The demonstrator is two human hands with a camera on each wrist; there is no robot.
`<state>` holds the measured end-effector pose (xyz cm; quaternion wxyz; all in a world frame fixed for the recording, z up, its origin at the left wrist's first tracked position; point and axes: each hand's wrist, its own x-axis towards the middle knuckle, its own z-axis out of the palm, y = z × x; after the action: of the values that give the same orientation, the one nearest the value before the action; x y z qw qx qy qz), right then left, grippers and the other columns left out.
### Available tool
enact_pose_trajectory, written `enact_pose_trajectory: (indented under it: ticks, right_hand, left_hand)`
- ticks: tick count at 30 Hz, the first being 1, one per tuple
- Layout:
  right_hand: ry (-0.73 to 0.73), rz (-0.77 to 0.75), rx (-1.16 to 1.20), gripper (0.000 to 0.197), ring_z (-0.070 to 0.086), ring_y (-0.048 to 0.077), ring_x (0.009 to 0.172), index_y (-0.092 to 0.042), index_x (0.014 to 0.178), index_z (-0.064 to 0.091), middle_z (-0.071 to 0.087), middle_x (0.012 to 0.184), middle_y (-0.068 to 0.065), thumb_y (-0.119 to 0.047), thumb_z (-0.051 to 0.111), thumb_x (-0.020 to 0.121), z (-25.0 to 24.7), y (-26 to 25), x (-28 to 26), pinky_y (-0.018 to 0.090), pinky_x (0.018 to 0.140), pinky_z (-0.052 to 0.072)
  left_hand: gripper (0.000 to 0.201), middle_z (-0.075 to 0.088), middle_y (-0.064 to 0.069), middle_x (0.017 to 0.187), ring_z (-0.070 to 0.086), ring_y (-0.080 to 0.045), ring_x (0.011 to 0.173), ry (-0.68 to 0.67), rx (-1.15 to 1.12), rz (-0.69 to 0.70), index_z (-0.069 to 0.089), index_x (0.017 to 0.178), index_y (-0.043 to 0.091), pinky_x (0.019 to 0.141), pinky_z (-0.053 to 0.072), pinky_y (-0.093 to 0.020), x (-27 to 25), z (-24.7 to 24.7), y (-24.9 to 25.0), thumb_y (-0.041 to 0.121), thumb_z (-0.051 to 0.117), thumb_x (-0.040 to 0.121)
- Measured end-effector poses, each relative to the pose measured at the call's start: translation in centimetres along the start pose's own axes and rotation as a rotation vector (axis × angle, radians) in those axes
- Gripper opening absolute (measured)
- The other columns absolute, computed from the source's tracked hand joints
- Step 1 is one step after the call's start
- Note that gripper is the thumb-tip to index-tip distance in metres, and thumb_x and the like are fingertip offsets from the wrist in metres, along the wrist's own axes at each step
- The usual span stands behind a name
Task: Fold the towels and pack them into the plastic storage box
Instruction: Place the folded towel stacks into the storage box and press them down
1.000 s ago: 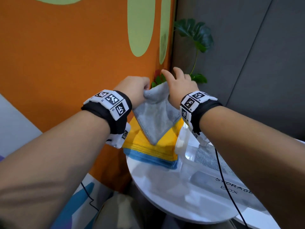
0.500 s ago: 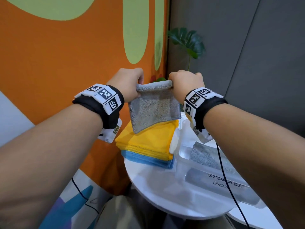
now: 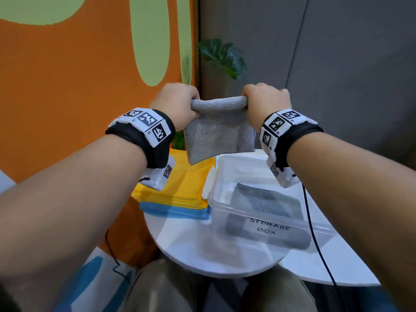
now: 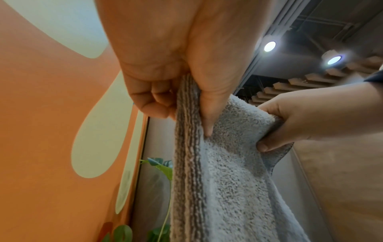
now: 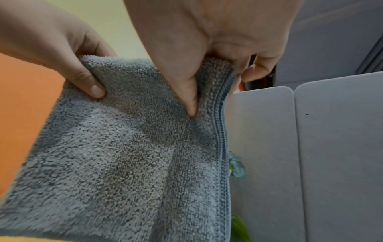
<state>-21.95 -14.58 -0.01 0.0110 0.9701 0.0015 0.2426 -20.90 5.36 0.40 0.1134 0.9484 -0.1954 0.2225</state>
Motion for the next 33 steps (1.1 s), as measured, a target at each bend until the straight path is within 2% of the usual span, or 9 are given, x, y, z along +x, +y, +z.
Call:
enact_pose_trajectory:
  ticks: [6,9,12,16,18,21,26,30,33]
  right_hand:
    - [-0.134,0.123,-0.052,0.02,0.047,0.024,0.082,-0.023,0.096,0.053,0.051,0.086,-0.001,-0.01,0.051,0.082,-0.8,4.2,-1.7,0.038,0.082,0.034]
    - [-0.22,0.173,-0.058,0.013,0.05,0.024,0.079,-0.022,0.093,0.055,0.053,0.081,-0.001,-0.013,0.055,0.083,-0.9,5.8,-2.6,0.038,0.08,0.041]
    - [-0.362,0.146,-0.144,0.016,0.058,0.025,0.079,-0.014,0.099,0.064,0.063,0.089,0.004,-0.014,0.058,0.084,-0.5,7.1,-2.9,0.031,0.067,0.044]
    - [-0.564,0.121,-0.28,0.027,0.058,0.022,0.081,-0.009,0.106,0.066,0.067,0.103,0.005,-0.024,0.065,0.084,0.1,8.2,-3.3,0.026,0.066,0.043]
    - [-0.624,0.112,-0.295,0.033,0.061,0.016,0.075,-0.017,0.098,0.068,0.07,0.094,-0.003,-0.037,0.076,0.073,0.9,9.1,-3.5,0.024,0.062,0.045]
    - [-0.644,0.126,-0.237,0.034,0.065,0.009,0.06,-0.036,0.075,0.07,0.067,0.064,-0.016,-0.045,0.087,0.047,2.4,11.6,-3.3,0.019,0.054,0.047]
    - [-0.701,0.089,-0.092,0.019,0.059,0.005,0.06,-0.036,0.056,0.067,0.061,0.054,-0.021,-0.035,0.085,0.058,1.3,12.9,-5.1,0.011,0.043,0.037]
    - [-0.847,0.123,-0.047,0.017,0.061,0.008,0.065,-0.035,0.054,0.068,0.062,0.053,-0.019,-0.038,0.081,0.065,0.3,12.5,-5.4,0.018,0.056,0.04]
    - [-0.907,0.095,-0.032,0.013,0.067,0.014,0.075,-0.029,0.071,0.072,0.068,0.065,-0.014,-0.038,0.081,0.066,-0.2,12.2,-5.4,0.023,0.069,0.049]
  left_hand:
    - [0.01,0.057,-0.001,0.085,0.051,-0.022,0.083,-0.077,-0.016,0.079,0.063,0.096,0.017,0.069,0.037,-0.031,0.6,1.2,3.7,0.015,0.059,0.087]
    - [0.01,0.06,-0.001,0.088,0.053,-0.023,0.085,-0.132,0.004,0.116,0.063,0.096,0.019,0.069,0.039,-0.032,0.8,1.9,5.2,0.016,0.061,0.087]
    - [0.009,0.058,-0.001,0.086,0.055,-0.024,0.087,-0.207,0.033,0.144,0.059,0.088,0.021,0.067,0.038,-0.031,0.8,2.6,6.8,0.015,0.064,0.084]
    - [0.011,0.056,-0.001,0.085,0.052,-0.023,0.085,-0.308,0.101,0.19,0.058,0.086,0.019,0.066,0.036,-0.029,0.5,3.3,8.6,0.016,0.069,0.082]
    - [0.013,0.056,-0.001,0.083,0.053,-0.023,0.084,-0.367,0.122,0.215,0.059,0.087,0.017,0.065,0.037,-0.029,0.4,3.6,9.3,0.018,0.071,0.081]
    - [0.018,0.054,-0.001,0.081,0.053,-0.023,0.081,-0.469,0.163,0.264,0.057,0.086,0.016,0.064,0.037,-0.029,0.2,4.3,10.2,0.018,0.073,0.079]
    - [0.019,0.057,0.001,0.079,0.055,-0.022,0.077,-0.62,0.153,0.303,0.056,0.089,0.022,0.063,0.041,-0.026,-0.1,4.8,10.9,0.016,0.072,0.08]
    - [0.018,0.057,0.005,0.069,0.053,-0.013,0.056,-0.725,0.064,0.253,0.061,0.093,0.024,0.05,0.046,-0.025,0.0,4.6,10.7,0.012,0.069,0.083]
    - [0.022,0.061,0.005,0.077,0.055,-0.009,0.063,-0.784,0.049,0.235,0.065,0.102,0.022,0.056,0.052,-0.025,0.3,4.3,10.7,0.011,0.069,0.084]
